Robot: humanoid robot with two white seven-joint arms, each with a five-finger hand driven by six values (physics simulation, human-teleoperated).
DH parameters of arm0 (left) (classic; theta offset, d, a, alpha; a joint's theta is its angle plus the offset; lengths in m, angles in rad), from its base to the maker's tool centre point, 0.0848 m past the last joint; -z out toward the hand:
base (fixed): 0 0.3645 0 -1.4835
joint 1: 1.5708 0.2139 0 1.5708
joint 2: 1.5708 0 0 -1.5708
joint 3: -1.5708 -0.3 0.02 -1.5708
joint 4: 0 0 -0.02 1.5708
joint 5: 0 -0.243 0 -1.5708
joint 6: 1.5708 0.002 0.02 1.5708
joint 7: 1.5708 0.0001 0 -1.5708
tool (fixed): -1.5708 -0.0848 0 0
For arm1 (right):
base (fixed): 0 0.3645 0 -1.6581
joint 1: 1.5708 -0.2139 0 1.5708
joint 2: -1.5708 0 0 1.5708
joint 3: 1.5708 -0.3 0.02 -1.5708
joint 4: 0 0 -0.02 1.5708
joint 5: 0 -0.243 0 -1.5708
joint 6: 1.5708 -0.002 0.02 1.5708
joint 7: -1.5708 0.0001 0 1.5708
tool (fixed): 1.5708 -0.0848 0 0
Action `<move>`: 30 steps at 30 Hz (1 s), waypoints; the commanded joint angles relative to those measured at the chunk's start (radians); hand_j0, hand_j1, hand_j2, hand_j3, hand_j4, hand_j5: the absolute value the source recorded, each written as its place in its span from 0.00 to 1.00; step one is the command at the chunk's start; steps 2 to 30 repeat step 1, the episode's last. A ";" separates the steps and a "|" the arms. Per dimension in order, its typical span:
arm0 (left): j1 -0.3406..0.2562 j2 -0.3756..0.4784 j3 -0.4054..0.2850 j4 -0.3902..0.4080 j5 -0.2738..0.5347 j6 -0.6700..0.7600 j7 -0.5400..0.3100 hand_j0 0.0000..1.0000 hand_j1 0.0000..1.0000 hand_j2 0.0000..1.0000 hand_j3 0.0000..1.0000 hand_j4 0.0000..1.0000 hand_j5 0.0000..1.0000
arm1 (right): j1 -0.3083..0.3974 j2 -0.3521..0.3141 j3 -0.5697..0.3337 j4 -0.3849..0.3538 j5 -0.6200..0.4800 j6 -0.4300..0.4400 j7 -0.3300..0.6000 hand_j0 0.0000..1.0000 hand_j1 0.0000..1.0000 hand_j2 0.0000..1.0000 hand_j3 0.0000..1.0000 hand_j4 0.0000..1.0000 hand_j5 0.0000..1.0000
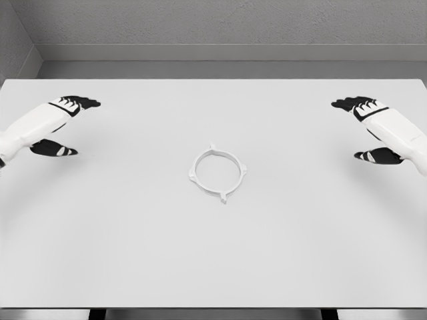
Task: Assemble PVC drainage pipe clamps
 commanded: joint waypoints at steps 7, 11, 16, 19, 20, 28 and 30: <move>0.000 0.041 0.020 0.015 0.043 0.000 0.001 1.00 1.00 1.00 1.00 1.00 1.00 | 0.000 -0.001 0.000 0.000 -0.007 0.002 -0.002 1.00 1.00 1.00 1.00 1.00 1.00; 0.000 0.041 0.020 0.015 0.043 0.000 0.001 1.00 1.00 1.00 1.00 1.00 1.00 | 0.000 -0.001 0.000 0.000 -0.007 0.002 -0.002 1.00 1.00 1.00 1.00 1.00 1.00; 0.000 0.041 0.020 0.015 0.043 0.000 0.001 1.00 1.00 1.00 1.00 1.00 1.00 | 0.000 -0.001 0.000 0.000 -0.007 0.002 -0.002 1.00 1.00 1.00 1.00 1.00 1.00; 0.000 0.041 0.020 0.015 0.043 0.000 0.001 1.00 1.00 1.00 1.00 1.00 1.00 | 0.000 -0.001 0.000 0.000 -0.007 0.002 -0.002 1.00 1.00 1.00 1.00 1.00 1.00; 0.000 0.041 0.020 0.015 0.043 0.000 0.001 1.00 1.00 1.00 1.00 1.00 1.00 | 0.000 -0.001 0.000 0.000 -0.007 0.002 -0.002 1.00 1.00 1.00 1.00 1.00 1.00; 0.000 0.041 0.020 0.015 0.043 0.000 0.001 1.00 1.00 1.00 1.00 1.00 1.00 | 0.000 -0.001 0.000 0.000 -0.007 0.002 -0.002 1.00 1.00 1.00 1.00 1.00 1.00; 0.000 0.041 0.020 0.015 0.043 0.000 0.001 1.00 1.00 1.00 1.00 1.00 1.00 | 0.000 -0.001 0.000 0.000 -0.007 0.002 -0.002 1.00 1.00 1.00 1.00 1.00 1.00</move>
